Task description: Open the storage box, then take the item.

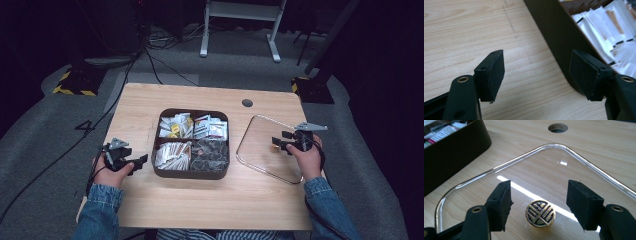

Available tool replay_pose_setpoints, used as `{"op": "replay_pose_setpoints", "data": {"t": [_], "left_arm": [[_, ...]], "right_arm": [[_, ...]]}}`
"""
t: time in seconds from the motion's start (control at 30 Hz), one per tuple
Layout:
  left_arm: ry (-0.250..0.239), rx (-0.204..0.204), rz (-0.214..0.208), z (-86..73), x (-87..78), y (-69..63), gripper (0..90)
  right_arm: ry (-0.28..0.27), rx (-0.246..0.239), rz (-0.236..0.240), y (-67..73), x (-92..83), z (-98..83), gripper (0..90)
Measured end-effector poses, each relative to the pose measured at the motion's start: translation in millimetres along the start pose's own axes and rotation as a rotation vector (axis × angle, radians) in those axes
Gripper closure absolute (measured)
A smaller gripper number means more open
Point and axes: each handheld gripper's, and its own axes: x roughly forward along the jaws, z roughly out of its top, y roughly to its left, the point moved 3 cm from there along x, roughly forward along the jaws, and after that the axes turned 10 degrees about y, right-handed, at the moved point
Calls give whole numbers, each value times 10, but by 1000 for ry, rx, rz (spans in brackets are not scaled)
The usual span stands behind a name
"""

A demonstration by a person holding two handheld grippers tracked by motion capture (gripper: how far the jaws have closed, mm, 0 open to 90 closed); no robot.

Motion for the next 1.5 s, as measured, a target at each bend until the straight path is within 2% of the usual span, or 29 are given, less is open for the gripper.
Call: {"op": "replay_pose_setpoints", "data": {"t": [0.07,0.3,0.4,0.5,0.63,0.73,0.8,0.87,0.97,1.17,1.4,1.5], "left_arm": [[-7,-7,-11,16,-2,-5,293],[-33,3,-2,63,-62,-64,307],[-54,3,0,83,-99,-104,316],[-99,2,20,106,-142,-167,320],[-128,22,19,132,-183,-262,320],[-145,33,-12,164,-209,-349,325],[-166,26,-84,188,-231,-420,331],[-176,32,-92,204,-242,-468,338],[-185,60,-75,229,-229,-540,347],[-144,120,-46,240,-94,-622,343],[-100,151,-56,230,49,-708,350],[-79,158,-45,216,103,-717,373]], "right_arm": [[-13,-1,0,4,-49,17,376],[-42,15,-5,-18,-174,52,386],[-42,20,-2,-17,-180,54,389],[-41,9,0,-3,-177,76,390],[-49,-8,6,38,-184,117,392],[-43,-25,13,79,-192,127,392],[-33,-32,22,94,-182,130,392],[-28,-41,24,113,-171,130,392],[-28,-47,27,138,-171,132,392],[-23,-54,33,140,-192,130,389],[-22,-52,29,131,-211,86,387],[-29,-52,29,139,-223,101,385]]}}
